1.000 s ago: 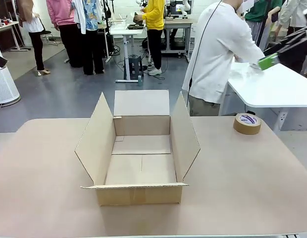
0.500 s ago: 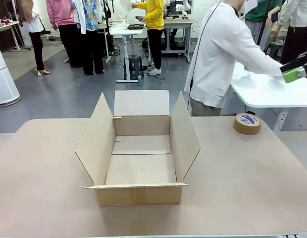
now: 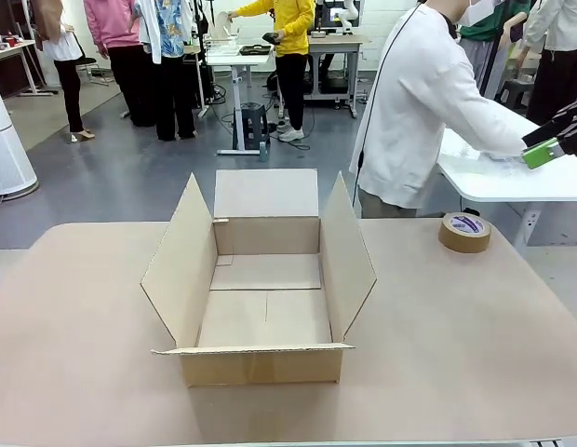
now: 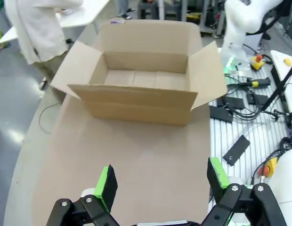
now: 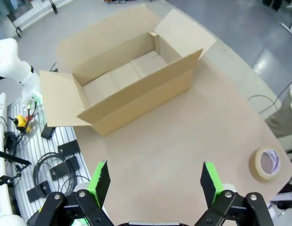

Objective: Wrap the clocks to prevent damage.
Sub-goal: Open the side flaps of the Package Box.

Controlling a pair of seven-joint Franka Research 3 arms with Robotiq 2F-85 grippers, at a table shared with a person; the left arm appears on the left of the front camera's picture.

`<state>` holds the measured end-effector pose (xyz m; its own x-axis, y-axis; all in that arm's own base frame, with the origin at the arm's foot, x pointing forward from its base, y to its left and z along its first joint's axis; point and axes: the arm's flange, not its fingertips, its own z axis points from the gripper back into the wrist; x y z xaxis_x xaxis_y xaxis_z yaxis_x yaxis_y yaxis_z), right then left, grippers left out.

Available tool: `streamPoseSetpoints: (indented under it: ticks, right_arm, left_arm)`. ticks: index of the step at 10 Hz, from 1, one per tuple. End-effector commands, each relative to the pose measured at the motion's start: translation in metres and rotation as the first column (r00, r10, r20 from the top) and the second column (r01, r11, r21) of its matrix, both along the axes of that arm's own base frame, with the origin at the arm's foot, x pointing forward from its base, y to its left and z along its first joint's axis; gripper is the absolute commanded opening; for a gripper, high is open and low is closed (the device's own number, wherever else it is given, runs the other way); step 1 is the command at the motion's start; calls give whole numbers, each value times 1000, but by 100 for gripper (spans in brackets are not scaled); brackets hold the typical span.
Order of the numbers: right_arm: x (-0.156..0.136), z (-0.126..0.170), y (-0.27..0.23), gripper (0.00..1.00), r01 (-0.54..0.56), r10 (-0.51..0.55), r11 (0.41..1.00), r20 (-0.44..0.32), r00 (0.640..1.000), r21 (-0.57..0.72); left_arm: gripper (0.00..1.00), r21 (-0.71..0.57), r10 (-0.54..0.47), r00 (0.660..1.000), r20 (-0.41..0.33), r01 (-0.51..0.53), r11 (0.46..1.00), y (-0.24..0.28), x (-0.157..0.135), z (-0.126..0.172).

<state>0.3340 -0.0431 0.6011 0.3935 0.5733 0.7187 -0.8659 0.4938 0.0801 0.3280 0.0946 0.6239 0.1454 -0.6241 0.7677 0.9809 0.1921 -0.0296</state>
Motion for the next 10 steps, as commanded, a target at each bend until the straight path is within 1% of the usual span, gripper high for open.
streamPoseSetpoints:
  ticks: [1,3,4,5,6,7,8,9,10]
  right_arm:
    - [2,-2,-5,100,3,-3,1000,-1,1000,30]
    - [2,-2,-5,100,3,-3,1000,-1,1000,30]
    - [2,-2,-5,100,3,-3,1000,-1,1000,30]
    - [-1,-1,-7,100,25,-25,1000,-8,1000,13]
    - [-6,0,-10,41,-6,6,1000,-14,1000,-2]
    - [-7,-1,-12,41,-9,9,1000,-22,1000,-5]
    - [-6,-1,-10,0,2,-2,1000,-16,1000,-15]
    - [-4,0,-7,39,10,-11,1000,-17,1000,-21]
    - [-5,0,-7,0,2,-2,1000,-19,1000,-27]
  left_arm:
    - [100,-23,-45,999,-13,44,999,-1,2,-5]
    - [100,-23,-45,999,-13,44,999,-1,2,-5]
    - [100,1,-9,1000,-9,9,1000,-1,0,-2]
    - [94,23,-60,997,46,59,998,0,2,2]
    - [40,15,-45,998,44,44,999,3,-11,-3]
    - [34,9,-37,998,45,36,999,8,-18,-7]
    - [0,5,-43,999,31,43,999,13,-12,-5]
    - [0,6,-49,999,19,48,999,16,-4,0]
    - [0,3,-43,999,18,43,999,17,-7,-1]
